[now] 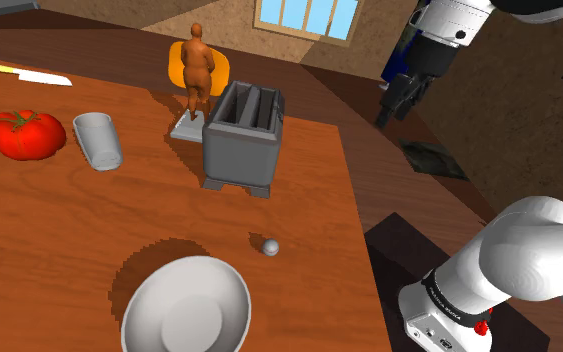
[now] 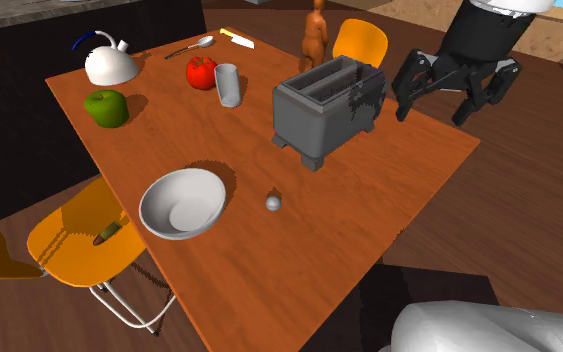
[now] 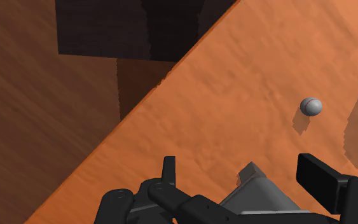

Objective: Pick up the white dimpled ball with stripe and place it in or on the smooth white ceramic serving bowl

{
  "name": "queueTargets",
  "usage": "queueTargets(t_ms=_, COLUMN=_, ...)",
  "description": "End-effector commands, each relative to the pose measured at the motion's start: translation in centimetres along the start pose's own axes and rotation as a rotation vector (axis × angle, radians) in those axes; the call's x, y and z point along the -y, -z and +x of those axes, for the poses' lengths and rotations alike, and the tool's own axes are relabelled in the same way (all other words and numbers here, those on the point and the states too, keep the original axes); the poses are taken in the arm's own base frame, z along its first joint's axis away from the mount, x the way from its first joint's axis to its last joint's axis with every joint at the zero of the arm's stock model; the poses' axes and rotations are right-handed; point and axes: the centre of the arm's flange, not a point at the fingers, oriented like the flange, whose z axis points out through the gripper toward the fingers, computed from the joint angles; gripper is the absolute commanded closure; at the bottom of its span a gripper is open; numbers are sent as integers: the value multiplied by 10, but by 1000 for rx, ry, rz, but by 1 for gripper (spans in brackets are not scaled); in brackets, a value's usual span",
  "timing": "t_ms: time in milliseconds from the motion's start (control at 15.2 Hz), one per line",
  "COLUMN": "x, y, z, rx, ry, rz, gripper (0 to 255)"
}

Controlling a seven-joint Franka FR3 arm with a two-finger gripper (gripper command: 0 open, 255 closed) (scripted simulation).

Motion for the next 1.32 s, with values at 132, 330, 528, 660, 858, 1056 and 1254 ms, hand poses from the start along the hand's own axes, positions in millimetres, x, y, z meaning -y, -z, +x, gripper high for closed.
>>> queueTargets(t_ms=132, x=20, y=-18, z=1, rx=1, ry=-2, rz=-8, gripper=0)
queueTargets(t_ms=330, x=51, y=-46, z=2, rx=2, ry=-5, rz=-20, gripper=0)
queueTargets(t_ms=528, x=80, y=-74, z=3, rx=3, ry=-8, rz=-32, gripper=0)
queueTargets(t_ms=660, x=100, y=-93, z=4, rx=4, ry=-11, rz=-40, gripper=0)
queueTargets(t_ms=858, x=129, y=-121, z=6, rx=5, ry=-14, rz=-52, gripper=0)
queueTargets(t_ms=1056, x=158, y=-150, z=7, rx=6, ry=-17, rz=-64, gripper=0)
queueTargets(t_ms=1254, x=187, y=-180, z=9, rx=7, ry=-20, rz=-76, gripper=0)
